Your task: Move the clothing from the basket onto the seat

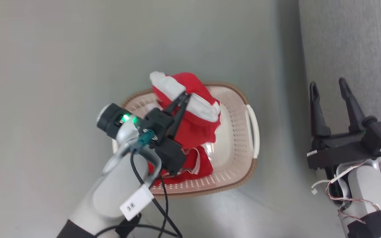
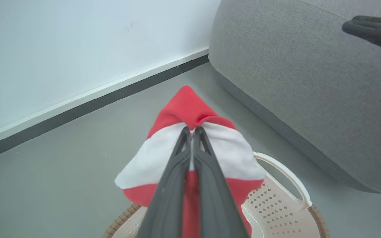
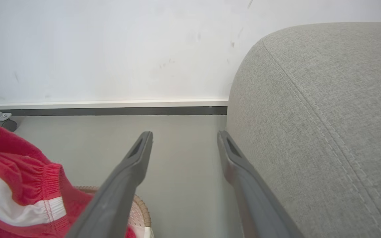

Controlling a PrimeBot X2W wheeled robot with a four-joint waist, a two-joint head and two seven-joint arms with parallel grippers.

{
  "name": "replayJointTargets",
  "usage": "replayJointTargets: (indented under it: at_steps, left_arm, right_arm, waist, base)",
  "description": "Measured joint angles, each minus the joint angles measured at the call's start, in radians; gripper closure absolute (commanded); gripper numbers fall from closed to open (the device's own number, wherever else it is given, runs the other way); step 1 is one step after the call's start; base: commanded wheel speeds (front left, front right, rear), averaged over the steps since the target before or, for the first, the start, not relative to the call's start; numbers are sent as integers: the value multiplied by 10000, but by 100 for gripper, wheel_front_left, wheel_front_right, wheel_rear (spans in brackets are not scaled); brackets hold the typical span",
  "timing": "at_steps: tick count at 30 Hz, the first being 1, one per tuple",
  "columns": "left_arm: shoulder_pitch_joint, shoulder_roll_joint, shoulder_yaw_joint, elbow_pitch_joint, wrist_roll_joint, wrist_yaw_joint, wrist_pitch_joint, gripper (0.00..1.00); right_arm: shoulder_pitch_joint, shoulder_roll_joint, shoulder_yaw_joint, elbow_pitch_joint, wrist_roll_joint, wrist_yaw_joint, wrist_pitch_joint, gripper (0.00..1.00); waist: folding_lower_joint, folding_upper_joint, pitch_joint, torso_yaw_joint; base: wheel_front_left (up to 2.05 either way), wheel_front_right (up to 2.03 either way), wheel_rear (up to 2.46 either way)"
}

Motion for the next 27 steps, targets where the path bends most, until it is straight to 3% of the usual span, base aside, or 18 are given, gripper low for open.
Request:
replayJointTargets:
  at_steps: [20, 27]
  left_arm:
    - [506, -17, -752, -746, -1208, 263, -29, 100]
    - [534, -15, -579, -625, -1208, 253, -29, 100]
  right_arm:
    - [1134, 265, 476, 861, 27, 351, 59, 0]
    - [1402, 545, 884, 1177, 31, 430, 71, 0]
  waist:
    - [0, 0, -2863, 1550]
    - [0, -1, -3854, 1590]
  base:
    - [0, 0, 0]
    - [0, 0, 0]
